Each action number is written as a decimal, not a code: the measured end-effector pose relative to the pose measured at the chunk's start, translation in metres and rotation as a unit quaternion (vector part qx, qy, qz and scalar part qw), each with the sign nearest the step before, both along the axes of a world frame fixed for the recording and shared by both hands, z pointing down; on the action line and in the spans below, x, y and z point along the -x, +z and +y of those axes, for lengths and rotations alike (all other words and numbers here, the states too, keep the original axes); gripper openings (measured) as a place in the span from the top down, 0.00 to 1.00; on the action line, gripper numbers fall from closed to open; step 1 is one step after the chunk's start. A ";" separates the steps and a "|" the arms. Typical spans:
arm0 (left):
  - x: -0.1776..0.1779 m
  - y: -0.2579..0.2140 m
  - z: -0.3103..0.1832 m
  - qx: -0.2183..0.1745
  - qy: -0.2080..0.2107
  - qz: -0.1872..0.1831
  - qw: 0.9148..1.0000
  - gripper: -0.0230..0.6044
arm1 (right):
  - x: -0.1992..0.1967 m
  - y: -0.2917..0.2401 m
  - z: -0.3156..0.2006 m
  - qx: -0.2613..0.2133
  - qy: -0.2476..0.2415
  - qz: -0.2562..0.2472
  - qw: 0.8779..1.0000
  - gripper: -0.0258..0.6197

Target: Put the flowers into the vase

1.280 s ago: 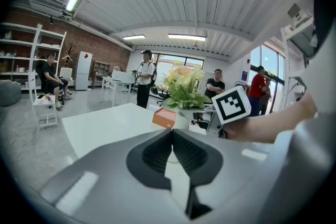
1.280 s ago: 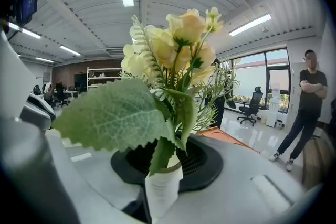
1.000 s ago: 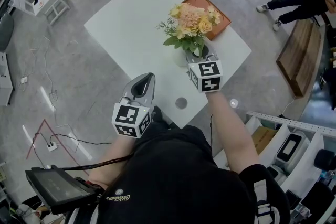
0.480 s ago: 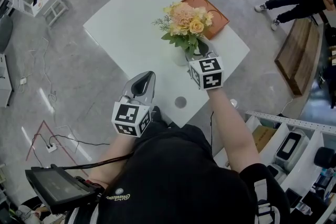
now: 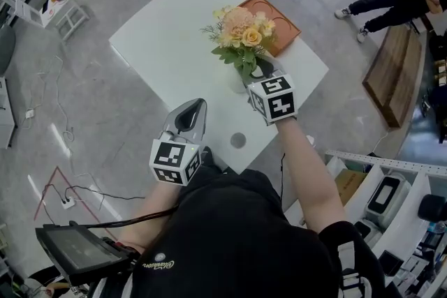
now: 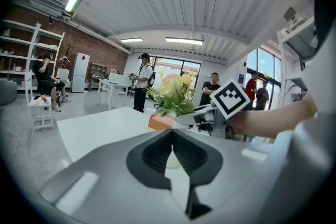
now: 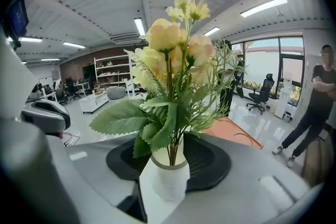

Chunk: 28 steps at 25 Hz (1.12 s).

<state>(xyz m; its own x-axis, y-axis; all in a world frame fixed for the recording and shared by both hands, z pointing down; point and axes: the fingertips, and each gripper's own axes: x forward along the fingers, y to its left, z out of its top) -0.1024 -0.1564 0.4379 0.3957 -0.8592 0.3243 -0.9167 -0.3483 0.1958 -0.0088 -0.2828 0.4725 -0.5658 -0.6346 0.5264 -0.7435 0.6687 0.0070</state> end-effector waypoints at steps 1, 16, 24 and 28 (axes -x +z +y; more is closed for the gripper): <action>-0.001 0.000 0.001 0.000 0.001 0.000 1.000 0.95 | 0.000 0.001 0.001 0.005 -0.002 0.001 1.000 0.67; -0.007 -0.003 -0.002 -0.004 0.007 0.001 1.000 0.95 | -0.006 0.000 0.010 0.033 -0.009 0.019 0.999 0.62; -0.008 -0.002 -0.001 -0.004 0.011 0.002 1.000 0.95 | -0.008 0.000 0.022 0.049 -0.011 0.022 0.999 0.59; -0.010 -0.004 -0.001 -0.005 0.014 0.002 1.000 0.95 | -0.011 0.003 0.028 0.059 -0.010 0.032 0.998 0.59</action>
<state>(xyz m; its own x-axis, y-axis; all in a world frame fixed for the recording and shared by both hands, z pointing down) -0.0924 -0.1574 0.4343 0.4213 -0.8507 0.3145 -0.9056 -0.3762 0.1956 0.0021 -0.2553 0.4755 -0.5410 -0.5539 0.6328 -0.7299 0.6830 -0.0262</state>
